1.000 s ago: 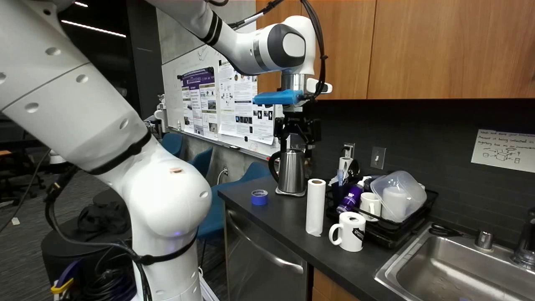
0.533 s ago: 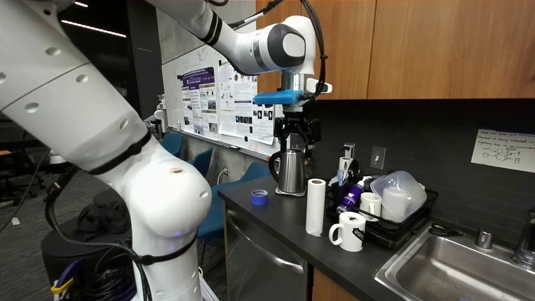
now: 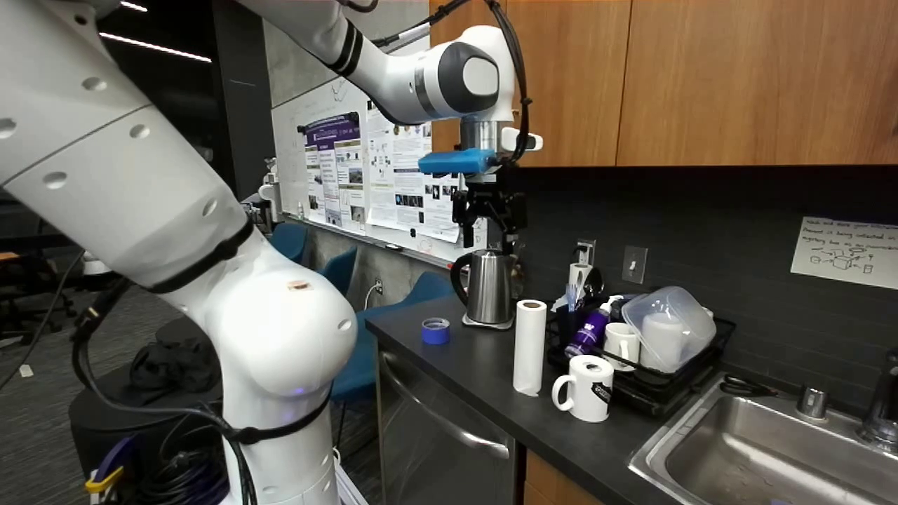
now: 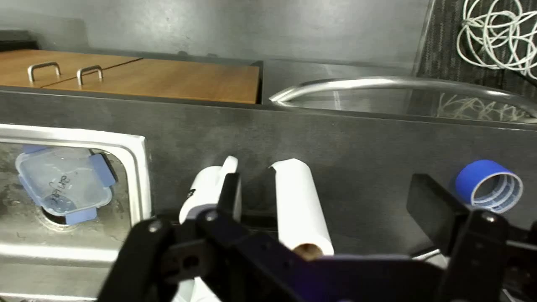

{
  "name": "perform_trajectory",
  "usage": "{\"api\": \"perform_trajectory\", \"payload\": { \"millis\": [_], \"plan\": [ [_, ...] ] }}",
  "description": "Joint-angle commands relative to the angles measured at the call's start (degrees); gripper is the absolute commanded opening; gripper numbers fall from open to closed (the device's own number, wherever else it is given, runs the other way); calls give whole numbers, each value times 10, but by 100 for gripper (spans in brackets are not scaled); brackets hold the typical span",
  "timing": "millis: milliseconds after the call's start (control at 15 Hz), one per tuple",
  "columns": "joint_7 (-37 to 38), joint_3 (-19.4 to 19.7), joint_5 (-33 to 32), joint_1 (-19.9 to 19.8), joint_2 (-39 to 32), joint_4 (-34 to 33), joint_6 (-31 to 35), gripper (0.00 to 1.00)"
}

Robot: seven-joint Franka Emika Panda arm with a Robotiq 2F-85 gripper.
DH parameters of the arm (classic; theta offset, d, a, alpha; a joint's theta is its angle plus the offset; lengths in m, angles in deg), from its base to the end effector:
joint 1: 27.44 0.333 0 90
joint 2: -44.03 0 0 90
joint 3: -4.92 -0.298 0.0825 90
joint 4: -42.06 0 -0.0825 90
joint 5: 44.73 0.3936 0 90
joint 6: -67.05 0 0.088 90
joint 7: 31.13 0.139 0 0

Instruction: Slide the blue masking tape to the left

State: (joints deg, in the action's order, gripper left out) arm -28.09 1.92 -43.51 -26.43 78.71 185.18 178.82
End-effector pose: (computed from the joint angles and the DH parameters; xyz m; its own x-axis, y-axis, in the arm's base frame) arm 0.3927 0.0293 0.4448 0.9983 0.0014 0.0580 0.0010 -1.0000 0.0065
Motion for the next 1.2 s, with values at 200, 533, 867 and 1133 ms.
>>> {"api": "perform_trajectory", "payload": {
  "millis": [200,533,867,1133],
  "plan": [
    [74,-59,66,48,-35,-25,31,100],
    [82,-94,66,77,-82,-58,32,100],
    [75,-119,60,102,-142,-100,25,100],
    [76,-136,54,117,-187,-136,19,100]
  ]
}}
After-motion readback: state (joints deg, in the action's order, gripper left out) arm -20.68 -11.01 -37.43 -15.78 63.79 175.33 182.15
